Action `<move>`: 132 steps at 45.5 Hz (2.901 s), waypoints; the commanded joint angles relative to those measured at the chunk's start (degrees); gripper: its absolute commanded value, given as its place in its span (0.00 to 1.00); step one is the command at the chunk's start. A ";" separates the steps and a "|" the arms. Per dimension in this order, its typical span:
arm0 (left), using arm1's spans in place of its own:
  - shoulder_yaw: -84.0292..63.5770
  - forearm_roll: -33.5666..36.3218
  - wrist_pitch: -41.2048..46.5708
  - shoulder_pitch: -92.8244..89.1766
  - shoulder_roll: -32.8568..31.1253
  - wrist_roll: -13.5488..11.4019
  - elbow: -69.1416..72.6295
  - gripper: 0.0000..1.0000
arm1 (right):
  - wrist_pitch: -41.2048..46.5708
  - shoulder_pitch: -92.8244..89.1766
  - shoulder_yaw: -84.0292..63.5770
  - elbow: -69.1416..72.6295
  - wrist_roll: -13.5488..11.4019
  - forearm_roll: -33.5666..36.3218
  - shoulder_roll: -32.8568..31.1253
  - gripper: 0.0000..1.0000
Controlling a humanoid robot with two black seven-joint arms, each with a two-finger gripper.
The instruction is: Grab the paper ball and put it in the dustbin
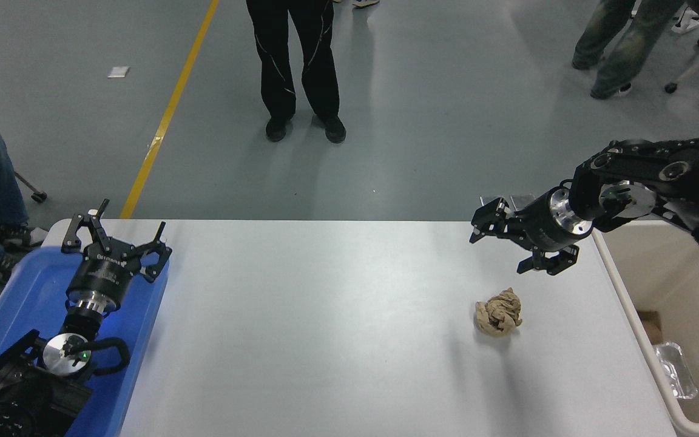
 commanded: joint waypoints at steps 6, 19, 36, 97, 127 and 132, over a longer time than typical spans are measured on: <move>0.03 0.00 0.00 -0.08 -0.03 0.08 0.00 0.99 | -0.15 -6.94 0.22 -6.38 -0.12 -7.23 4.96 1.00; 0.03 0.08 0.00 -0.08 0.06 0.08 0.00 0.99 | -0.33 -10.54 0.22 -9.46 -0.39 -8.37 6.45 1.00; 0.03 -0.01 0.00 0.01 0.06 0.08 -0.09 0.99 | -3.84 -12.30 0.48 -11.39 -0.39 -9.16 7.25 1.00; 0.03 0.00 0.00 0.01 0.06 0.08 0.00 0.99 | 12.24 24.07 -7.60 22.87 -0.21 -11.36 -13.31 0.00; -0.06 -0.01 0.00 0.01 0.06 0.00 0.00 0.99 | 12.24 59.68 -24.22 56.63 -0.39 -10.66 -29.14 0.00; -0.06 -0.01 0.00 0.01 0.06 0.00 0.00 0.99 | 12.24 59.42 -24.30 56.46 -0.48 -10.66 -28.88 0.00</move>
